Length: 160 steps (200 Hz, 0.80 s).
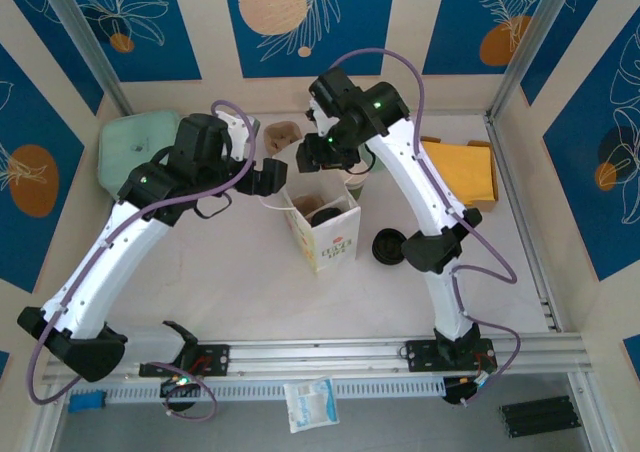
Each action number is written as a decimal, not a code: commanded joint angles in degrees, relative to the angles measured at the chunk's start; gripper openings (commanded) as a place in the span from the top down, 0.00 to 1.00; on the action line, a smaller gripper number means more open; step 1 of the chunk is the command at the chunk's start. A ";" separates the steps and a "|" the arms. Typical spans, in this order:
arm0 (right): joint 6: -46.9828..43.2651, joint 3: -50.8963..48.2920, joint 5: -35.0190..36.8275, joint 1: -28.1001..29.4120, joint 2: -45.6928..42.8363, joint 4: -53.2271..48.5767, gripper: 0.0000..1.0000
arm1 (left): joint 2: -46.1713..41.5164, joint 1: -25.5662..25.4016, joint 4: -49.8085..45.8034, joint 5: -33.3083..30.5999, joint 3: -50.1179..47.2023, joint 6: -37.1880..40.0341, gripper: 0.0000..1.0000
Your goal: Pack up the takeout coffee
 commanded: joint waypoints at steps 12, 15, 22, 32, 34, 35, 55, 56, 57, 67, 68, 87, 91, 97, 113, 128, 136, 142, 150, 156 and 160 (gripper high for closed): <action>1.67 -3.45 -3.69 0.55 -9.35 4.89 0.45 | 0.60 0.57 1.05 1.94 1.51 -0.57 0.01; 1.77 -4.13 -3.94 0.55 -10.07 5.43 0.44 | 0.56 0.57 1.04 2.11 1.64 -0.54 0.01; 2.02 -5.78 -4.28 0.57 -11.81 6.94 0.43 | 0.68 0.58 1.11 2.61 1.97 -0.66 0.01; 2.34 -7.69 -4.79 0.57 -14.00 8.97 0.42 | 0.63 0.57 1.29 3.22 2.45 -0.87 0.01; 2.42 -8.02 -4.92 0.61 -14.30 9.24 0.41 | 0.66 0.63 1.29 3.34 2.57 -0.90 0.01; 2.41 -8.13 -4.92 0.59 -14.53 9.37 0.41 | 0.68 0.64 1.29 3.40 2.61 -0.89 0.01; 2.95 -10.39 -4.72 0.48 -17.80 11.46 0.38 | 1.46 0.54 1.31 5.21 4.45 -1.18 0.01; 3.03 -10.50 -4.68 0.44 -17.95 11.54 0.38 | 1.48 0.55 1.26 5.30 4.56 -1.21 0.01; 3.03 -10.61 -4.62 0.51 -18.15 11.58 0.38 | 1.57 0.56 1.23 5.39 4.70 -1.22 0.01; 3.14 -11.71 -3.98 0.39 -19.66 12.20 0.37 | 2.11 0.44 1.34 6.25 6.00 -1.64 0.01; 3.13 -11.78 -3.92 0.35 -19.85 12.26 0.37 | 2.16 0.46 1.31 6.35 6.12 -1.70 0.01; 3.46 -15.09 -1.93 -0.35 -22.98 13.86 0.35 | 3.19 -0.22 1.62 7.19 8.57 -2.45 0.00; 3.58 -16.02 -1.55 -0.66 -23.74 14.40 0.34 | 3.34 -0.44 1.64 7.24 9.09 -2.58 0.01; 3.72 -17.70 -1.13 -1.08 -24.95 15.22 0.34 | 3.67 -0.70 1.74 7.24 9.92 -2.76 0.01; 4.43 -22.27 -0.56 -2.83 -28.17 17.68 0.33 | 4.33 -1.40 2.53 6.98 11.73 -3.73 0.01; 4.98 -26.64 -0.62 -4.87 -31.40 20.17 0.32 | 4.90 -2.07 3.70 7.09 13.06 -4.62 0.01; 5.58 -28.85 -0.75 -6.24 -32.94 21.01 0.32 | 5.42 -2.62 4.16 6.98 13.89 -5.03 0.00; 6.00 -30.34 -1.00 -7.29 -33.95 21.54 0.32 | 5.86 -3.02 4.39 6.98 14.48 -5.22 0.00; 6.52 -32.29 -1.21 -8.86 -35.19 21.96 0.31 | 6.51 -3.68 4.61 6.98 15.38 -5.48 0.01; 6.74 -33.61 -1.41 -9.96 -35.99 22.07 0.30 | 7.11 -4.19 4.68 6.82 15.98 -5.46 0.01; 6.92 -34.35 -1.61 -10.69 -36.50 22.07 0.30 | 7.39 -4.54 4.79 6.65 16.34 -5.53 0.01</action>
